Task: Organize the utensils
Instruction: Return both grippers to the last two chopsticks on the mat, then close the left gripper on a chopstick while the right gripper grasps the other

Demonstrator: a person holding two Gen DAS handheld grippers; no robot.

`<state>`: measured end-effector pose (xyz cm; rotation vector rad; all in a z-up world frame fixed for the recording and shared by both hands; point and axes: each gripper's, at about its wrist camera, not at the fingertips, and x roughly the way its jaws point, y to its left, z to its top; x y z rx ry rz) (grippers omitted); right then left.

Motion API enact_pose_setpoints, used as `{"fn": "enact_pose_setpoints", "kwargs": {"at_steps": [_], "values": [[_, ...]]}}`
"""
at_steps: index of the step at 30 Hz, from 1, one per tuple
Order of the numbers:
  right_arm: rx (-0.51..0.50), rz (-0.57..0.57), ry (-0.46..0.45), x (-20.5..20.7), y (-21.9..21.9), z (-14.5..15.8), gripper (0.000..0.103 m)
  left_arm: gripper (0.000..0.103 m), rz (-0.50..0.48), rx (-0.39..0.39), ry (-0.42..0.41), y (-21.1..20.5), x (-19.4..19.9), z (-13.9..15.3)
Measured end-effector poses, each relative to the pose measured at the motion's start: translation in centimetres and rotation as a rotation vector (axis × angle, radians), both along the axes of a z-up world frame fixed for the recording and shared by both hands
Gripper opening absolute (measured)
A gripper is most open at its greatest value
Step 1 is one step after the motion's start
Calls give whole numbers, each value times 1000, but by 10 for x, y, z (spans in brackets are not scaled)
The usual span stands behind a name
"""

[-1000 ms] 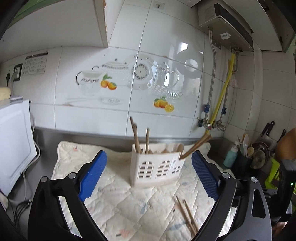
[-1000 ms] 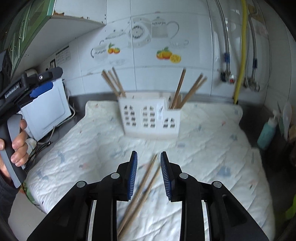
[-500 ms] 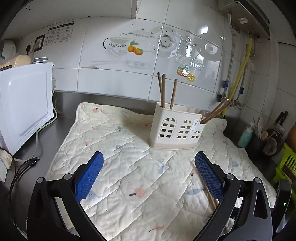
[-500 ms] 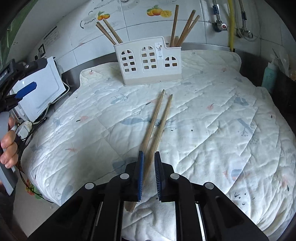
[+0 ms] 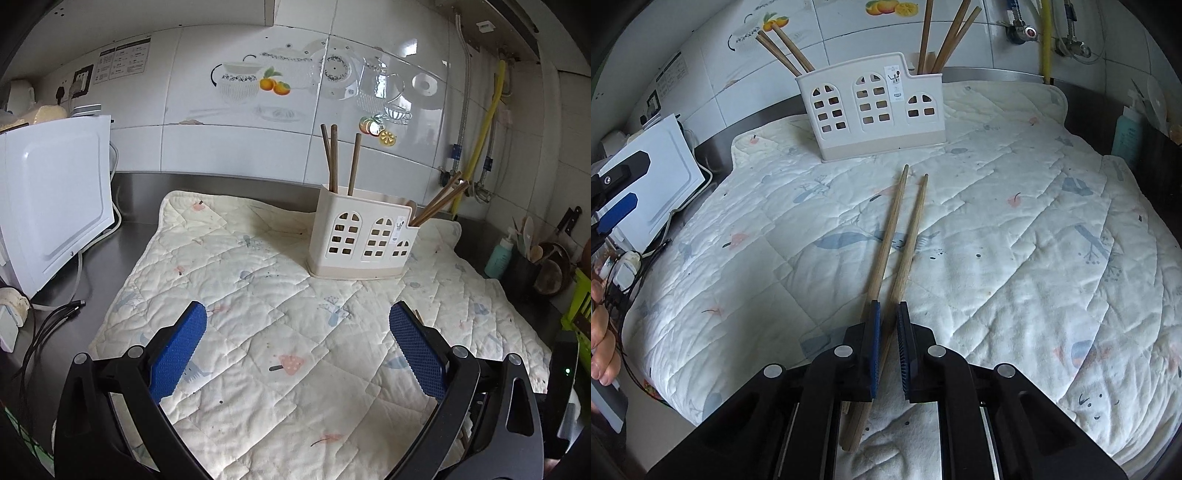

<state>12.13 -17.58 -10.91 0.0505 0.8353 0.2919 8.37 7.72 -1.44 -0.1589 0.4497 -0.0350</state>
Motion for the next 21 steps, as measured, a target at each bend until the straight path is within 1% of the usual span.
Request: {"fn": "enact_pose_setpoints", "kwargs": {"at_steps": [3,8,10,16,18,21], "values": [[0,1,-4,0,-1,0,8,98,-14,-4,14,-3,0,-4],[-18,-8,-26,-4,-7,3,7,98,-73,-16,71,-16,3,-15],[-26,-13,-35,-5,-13,4,7,97,-100,-11,91,-24,3,-20],[-38,-33,-62,-12,-37,8,7,97,-178,-38,146,-46,2,-36],[-39,-41,-67,-14,-45,8,7,97,-186,-37,168,-57,1,-43],[-43,-52,-77,-16,-57,8,7,96,-190,-42,178,-74,-4,-51]]}}
